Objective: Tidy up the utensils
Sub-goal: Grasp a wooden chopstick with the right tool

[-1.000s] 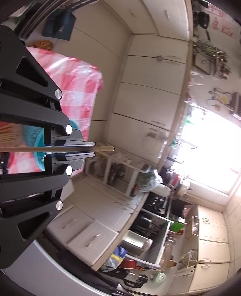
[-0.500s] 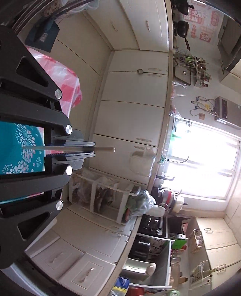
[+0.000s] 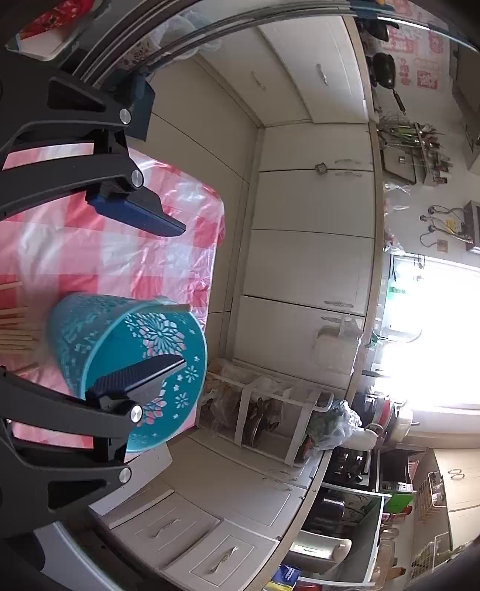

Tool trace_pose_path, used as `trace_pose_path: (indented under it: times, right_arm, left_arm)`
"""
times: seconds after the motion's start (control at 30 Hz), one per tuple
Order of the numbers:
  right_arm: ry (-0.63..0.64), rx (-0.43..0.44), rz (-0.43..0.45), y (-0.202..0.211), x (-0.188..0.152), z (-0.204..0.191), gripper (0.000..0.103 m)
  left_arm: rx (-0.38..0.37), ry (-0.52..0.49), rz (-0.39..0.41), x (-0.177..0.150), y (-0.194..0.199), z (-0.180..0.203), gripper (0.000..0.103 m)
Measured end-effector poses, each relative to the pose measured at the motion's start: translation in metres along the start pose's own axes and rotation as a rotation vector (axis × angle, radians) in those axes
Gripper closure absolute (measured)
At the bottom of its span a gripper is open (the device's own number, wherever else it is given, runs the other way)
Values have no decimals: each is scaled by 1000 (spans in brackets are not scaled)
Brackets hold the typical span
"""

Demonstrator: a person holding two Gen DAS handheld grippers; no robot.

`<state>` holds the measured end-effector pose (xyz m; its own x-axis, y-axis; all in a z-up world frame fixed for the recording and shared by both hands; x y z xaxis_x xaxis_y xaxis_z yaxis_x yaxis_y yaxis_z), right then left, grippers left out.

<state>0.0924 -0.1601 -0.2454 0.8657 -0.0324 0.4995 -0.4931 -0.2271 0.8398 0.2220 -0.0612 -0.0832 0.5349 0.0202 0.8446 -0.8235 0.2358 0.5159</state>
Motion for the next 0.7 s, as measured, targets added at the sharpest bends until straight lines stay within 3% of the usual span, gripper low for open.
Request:
trace_pose_path:
  times: [0.1,0.2,0.3,0.4,0.47,0.6,0.7]
  right_arm:
    - [48,-73,17,-2,0,-1,96]
    - [144,-149,14,-2,-3,-10,97]
    - [46,-75,41,15,-4,-4,97]
    - [-77,94,149,58,6,-4,97]
    - [-89,187,238,93,19,-12,97]
    - [-77,298,414,158,68,-37,97]
    - [-37,314,536,190,112,-52,97]
  left_arm:
    - [-7,33,-24,-16,18,-14,30]
    - [-20,52,-72,-36,30,-24,30]
    - [-22,49,-100,-53,42,-34,29]
    - [-8,40,-114,-71,53,-47,22]
    - [4,44,-152,-88,53,-59,21]
    - [19,78,-223,-119,51,-76,21]
    - [19,90,-237,-128,53,-79,21]
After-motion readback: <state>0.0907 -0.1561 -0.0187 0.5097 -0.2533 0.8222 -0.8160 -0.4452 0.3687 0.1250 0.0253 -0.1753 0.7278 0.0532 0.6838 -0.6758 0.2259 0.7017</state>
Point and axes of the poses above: each gripper's, at about its wrist camera, not at the fingertips, and y roughly against the way its jaws point, z to its right, x to its top, the point moved 10 cm from there along -y, roughly the way its jaws point, and after that the axes turned 2 degrees about x, right-handed, at the moved point
